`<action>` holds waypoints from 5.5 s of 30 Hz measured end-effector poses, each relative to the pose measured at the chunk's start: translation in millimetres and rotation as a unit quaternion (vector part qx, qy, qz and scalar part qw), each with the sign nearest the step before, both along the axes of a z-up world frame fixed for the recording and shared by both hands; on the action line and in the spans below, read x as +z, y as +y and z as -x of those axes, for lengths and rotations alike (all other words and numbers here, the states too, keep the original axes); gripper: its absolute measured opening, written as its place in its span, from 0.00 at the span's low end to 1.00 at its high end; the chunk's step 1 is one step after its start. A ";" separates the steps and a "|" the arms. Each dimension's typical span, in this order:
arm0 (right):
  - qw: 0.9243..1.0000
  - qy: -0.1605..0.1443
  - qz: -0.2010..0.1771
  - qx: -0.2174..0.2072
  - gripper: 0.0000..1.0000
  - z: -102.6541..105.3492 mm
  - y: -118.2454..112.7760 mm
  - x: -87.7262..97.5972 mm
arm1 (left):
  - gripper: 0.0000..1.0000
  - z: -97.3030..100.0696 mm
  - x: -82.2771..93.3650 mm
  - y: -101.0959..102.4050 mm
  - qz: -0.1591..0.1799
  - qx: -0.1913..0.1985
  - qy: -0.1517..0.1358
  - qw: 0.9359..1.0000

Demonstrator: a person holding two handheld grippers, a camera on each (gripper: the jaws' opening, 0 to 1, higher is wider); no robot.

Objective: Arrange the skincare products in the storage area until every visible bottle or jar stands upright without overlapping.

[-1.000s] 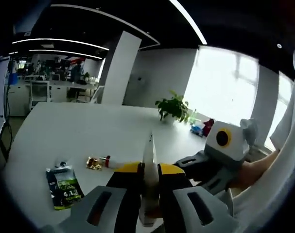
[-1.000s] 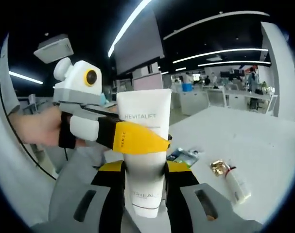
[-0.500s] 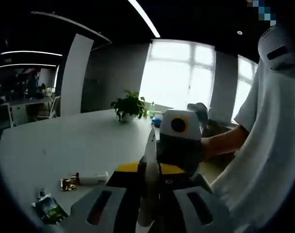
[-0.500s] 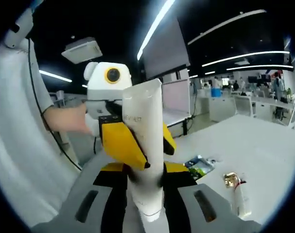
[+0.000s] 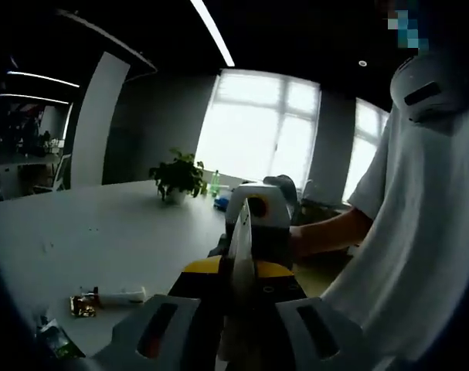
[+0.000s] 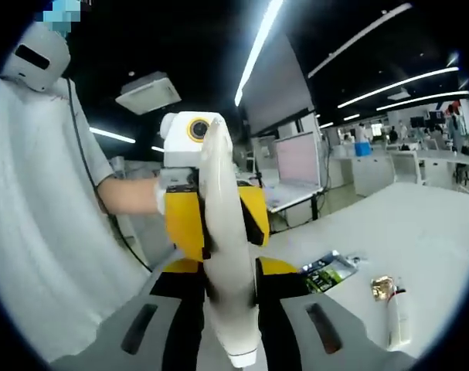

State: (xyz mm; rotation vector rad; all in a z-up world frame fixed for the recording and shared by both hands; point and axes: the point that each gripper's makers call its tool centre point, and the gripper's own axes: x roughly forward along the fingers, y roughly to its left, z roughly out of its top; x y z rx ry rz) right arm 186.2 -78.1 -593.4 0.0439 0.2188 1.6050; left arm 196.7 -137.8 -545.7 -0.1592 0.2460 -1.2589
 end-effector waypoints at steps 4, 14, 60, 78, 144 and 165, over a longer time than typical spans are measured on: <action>1.000 -0.004 -0.004 0.015 0.24 2.2 -4.7 1.0 | 0.06 -0.9 0.3 -7.4 0.010 -0.014 0.003 1.000; 1.000 -0.009 0.006 0.007 0.20 -0.7 -11.8 -10.1 | 0.07 -5.9 -12.3 -19.3 -0.004 -0.031 0.013 0.999; 0.984 -0.006 0.167 -0.059 0.22 -31.6 -39.4 -147.8 | 0.09 -25.5 -147.6 -39.4 -0.196 -0.074 0.055 0.976; 0.984 -0.014 0.166 -0.067 0.21 -45.9 -41.2 -146.5 | 0.10 -39.8 -146.4 -41.0 -0.189 -0.056 0.052 0.979; 0.979 -0.103 0.155 -0.080 0.22 -159.1 -53.2 -144.7 | 0.16 -153.6 -132.9 -51.9 -0.222 0.012 -0.071 0.972; 0.978 -0.086 0.163 -0.102 0.24 -174.5 -57.7 -146.6 | 0.20 -174.1 -132.8 -52.9 -0.213 0.015 -0.067 0.975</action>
